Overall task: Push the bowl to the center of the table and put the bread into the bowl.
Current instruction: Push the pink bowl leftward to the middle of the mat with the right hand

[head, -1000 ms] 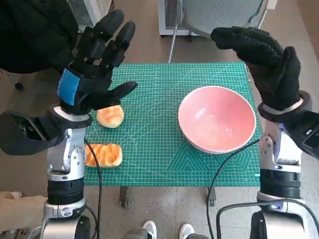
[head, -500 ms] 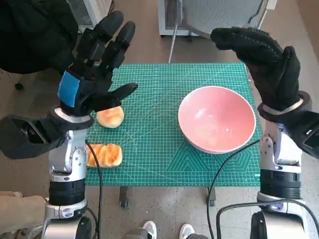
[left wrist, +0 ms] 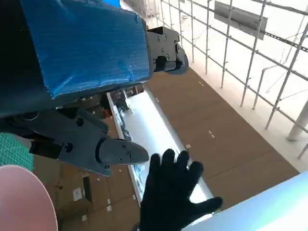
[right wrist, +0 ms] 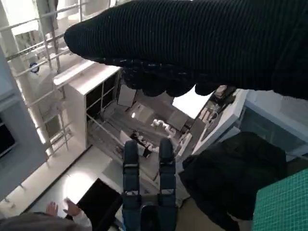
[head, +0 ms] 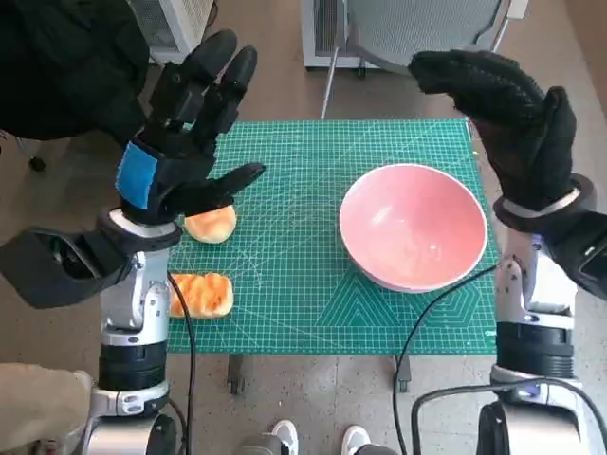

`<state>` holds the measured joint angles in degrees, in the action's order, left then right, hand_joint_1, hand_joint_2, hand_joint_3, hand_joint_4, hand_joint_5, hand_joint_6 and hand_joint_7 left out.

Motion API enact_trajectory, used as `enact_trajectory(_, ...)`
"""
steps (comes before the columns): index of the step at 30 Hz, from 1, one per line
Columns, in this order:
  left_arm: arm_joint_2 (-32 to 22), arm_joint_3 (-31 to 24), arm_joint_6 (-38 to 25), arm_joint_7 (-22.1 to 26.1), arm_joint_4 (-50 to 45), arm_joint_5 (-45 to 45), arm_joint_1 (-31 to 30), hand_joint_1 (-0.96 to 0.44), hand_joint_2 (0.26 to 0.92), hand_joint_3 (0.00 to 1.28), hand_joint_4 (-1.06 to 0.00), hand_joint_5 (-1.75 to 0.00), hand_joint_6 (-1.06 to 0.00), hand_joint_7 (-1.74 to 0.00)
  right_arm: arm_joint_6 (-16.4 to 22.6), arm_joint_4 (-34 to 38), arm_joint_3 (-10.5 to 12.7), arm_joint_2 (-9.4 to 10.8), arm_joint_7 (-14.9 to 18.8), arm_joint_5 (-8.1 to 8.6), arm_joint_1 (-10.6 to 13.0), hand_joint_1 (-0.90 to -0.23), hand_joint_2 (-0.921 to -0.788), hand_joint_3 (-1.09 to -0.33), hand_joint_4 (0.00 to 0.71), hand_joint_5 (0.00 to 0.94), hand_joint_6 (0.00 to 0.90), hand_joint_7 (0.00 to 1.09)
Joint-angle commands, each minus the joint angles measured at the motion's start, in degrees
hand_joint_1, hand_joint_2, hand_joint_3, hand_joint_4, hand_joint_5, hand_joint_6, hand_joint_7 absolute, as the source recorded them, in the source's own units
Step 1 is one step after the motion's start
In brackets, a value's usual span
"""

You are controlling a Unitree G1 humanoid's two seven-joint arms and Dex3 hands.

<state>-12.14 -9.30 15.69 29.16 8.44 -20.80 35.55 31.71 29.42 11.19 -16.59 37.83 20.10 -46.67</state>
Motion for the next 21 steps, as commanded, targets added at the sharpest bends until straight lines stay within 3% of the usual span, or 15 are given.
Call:
enact_trajectory(1,-0.16,0.02,0.64,0.34,0.08,-0.08,-0.43,-0.23,0.921,0.23,-0.09,0.00,0.00,-0.47,2.95,8.48,2.34,-2.42,0.15,-0.59,-1.05,-0.746,-0.921,-0.842,0.190,0.000,0.250,0.00)
enact_trajectory(3,-0.19,-0.02,0.60,0.37,0.03,-0.15,-0.44,-0.23,0.921,0.23,-0.09,0.00,0.00,-0.47,4.08,10.70,2.76,-2.78,0.10,-0.77,-1.67,-0.750,-0.921,-0.843,0.183,0.000,0.244,0.00)
enact_trajectory(12,-0.33,-0.17,-0.06,0.20,-0.39,-0.42,-0.30,-0.24,0.921,0.25,-0.09,0.00,0.00,-0.47,8.21,25.77,5.75,-5.64,-7.12,-4.06,-4.97,-0.757,-0.921,-0.877,0.170,0.000,0.220,0.00)
enact_trajectory(21,-0.25,-0.18,0.02,0.53,0.39,-0.58,-0.15,-0.25,0.921,0.25,-0.09,0.00,0.00,-0.46,9.00,36.28,7.63,-6.70,-11.76,-4.93,-7.16,-0.741,-0.921,-0.912,0.160,0.001,0.231,0.01)
